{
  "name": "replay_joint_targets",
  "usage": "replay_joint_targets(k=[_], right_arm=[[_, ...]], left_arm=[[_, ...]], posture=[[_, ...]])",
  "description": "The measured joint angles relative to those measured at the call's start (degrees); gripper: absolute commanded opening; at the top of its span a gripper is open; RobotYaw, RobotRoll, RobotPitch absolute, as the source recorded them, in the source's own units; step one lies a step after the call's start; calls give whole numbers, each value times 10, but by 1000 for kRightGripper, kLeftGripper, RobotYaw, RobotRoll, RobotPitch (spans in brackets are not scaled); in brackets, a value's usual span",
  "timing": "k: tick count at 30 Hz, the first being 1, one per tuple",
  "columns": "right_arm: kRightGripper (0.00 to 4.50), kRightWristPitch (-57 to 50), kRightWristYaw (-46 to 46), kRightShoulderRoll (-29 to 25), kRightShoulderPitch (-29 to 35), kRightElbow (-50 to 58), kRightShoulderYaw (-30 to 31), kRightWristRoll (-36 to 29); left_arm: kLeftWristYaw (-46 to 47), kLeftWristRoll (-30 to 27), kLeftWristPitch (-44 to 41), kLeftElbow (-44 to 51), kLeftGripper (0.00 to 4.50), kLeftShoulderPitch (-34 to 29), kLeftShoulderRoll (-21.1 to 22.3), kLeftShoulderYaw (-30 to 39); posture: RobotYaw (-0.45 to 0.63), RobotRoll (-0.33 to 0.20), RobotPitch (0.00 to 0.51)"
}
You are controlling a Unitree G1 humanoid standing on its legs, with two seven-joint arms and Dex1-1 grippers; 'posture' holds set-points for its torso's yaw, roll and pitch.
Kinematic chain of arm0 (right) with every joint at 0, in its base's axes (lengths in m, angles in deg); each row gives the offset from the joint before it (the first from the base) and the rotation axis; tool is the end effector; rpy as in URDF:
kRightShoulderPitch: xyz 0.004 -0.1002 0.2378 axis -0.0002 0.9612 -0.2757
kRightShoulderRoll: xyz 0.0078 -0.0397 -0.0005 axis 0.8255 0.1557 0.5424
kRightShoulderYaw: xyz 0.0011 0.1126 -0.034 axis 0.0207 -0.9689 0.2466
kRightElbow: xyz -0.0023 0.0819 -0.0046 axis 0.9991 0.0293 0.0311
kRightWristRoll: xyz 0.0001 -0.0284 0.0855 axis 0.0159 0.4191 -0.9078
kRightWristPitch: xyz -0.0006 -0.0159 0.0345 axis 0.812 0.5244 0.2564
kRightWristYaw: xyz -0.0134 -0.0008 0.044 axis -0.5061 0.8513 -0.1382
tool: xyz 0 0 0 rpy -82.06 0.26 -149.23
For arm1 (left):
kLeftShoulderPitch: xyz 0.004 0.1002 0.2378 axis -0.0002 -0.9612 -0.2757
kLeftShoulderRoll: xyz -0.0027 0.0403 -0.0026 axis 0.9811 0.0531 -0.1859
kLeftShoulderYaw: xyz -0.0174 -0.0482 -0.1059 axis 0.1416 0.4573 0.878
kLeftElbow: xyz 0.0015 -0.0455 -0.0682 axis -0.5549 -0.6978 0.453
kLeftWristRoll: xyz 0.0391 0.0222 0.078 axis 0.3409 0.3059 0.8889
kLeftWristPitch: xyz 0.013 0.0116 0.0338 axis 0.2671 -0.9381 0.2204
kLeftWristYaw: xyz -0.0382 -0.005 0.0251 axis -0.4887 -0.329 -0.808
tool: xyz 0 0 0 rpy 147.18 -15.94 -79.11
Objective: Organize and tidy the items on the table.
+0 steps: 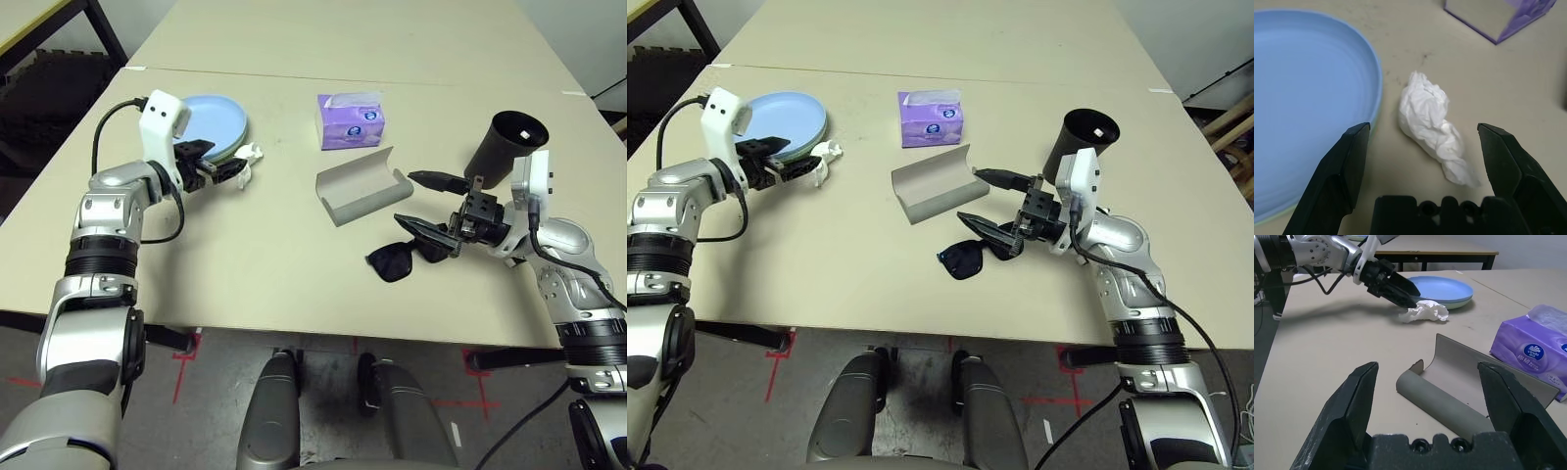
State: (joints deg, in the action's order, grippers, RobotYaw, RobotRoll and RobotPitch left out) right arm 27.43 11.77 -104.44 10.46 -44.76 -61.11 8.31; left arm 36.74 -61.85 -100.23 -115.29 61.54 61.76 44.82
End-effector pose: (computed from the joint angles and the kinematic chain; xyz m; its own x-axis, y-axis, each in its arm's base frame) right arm 0.2683 -0.2379 0.1368 0.4206 0.9007 0.1085 -0.8493 0.4330 -0.3020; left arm 0.3332 0.2775 0.1819 0.8343 -0.4959 -0.2410 0.5360 0.8319 0.1436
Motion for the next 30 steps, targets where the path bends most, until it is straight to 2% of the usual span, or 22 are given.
replay_joint_targets(k=[15, 18, 28, 30], right_arm=[[4500, 6, 0, -1, 13, -1, 0, 0], [4500, 9, 0, -1, 13, -1, 0, 0], [4500, 10, 0, -2, 13, -1, 0, 0], [4500, 10, 1, -2, 13, -1, 0, 0]], left_arm=[[-19, 21, 37, -57, 4475, 27, -15, -21], [-9, 29, 54, -78, 3829, 37, -21, -21], [13, 45, 84, -143, 26, 61, -24, -19], [12, 45, 84, -145, 26, 61, -24, -18]], posture=[[153, 0, 177], [151, 0, 177], [146, 0, 171], [146, 0, 171]])
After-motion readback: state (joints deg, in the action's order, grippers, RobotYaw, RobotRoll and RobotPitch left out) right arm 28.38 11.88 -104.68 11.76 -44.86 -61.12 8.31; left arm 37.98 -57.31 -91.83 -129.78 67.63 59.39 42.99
